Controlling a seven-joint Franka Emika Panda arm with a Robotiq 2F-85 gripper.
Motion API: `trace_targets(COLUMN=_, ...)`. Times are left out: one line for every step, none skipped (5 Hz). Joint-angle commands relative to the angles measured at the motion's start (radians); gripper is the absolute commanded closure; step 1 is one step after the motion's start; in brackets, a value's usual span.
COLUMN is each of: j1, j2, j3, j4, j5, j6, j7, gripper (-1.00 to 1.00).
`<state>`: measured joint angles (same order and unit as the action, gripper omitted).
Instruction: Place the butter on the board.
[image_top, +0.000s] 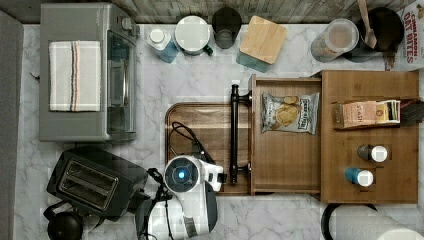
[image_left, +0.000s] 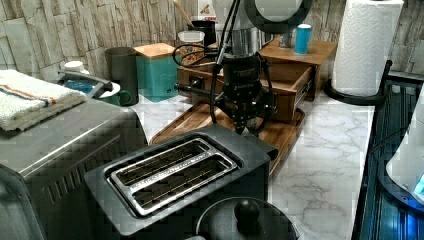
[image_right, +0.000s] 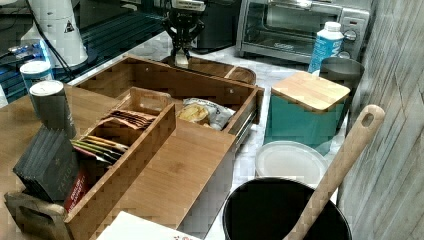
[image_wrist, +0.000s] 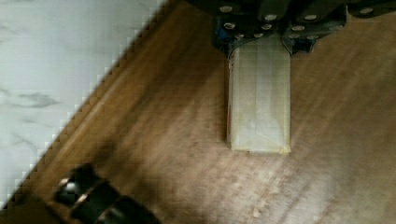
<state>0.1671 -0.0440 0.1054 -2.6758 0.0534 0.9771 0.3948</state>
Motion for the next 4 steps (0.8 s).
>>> trace_targets(j1=0.035, j2=0.048, j3=0.037, j4=0.086, j5=0.090, j6=0.021, j7=0.061, gripper=1.00)
trace_targets(j1=0.028, j2=0.055, j3=0.014, j4=0.055, j5=0.134, j6=0.032, j7=-0.065, gripper=1.00)
trace_targets(j1=0.027, j2=0.050, j3=0.012, j4=0.065, j5=0.147, j6=-0.018, j7=-0.077, gripper=-1.00)
trace_targets(j1=0.027, j2=0.046, j3=0.017, j4=0.085, j5=0.137, j6=-0.059, j7=-0.032, gripper=-1.00)
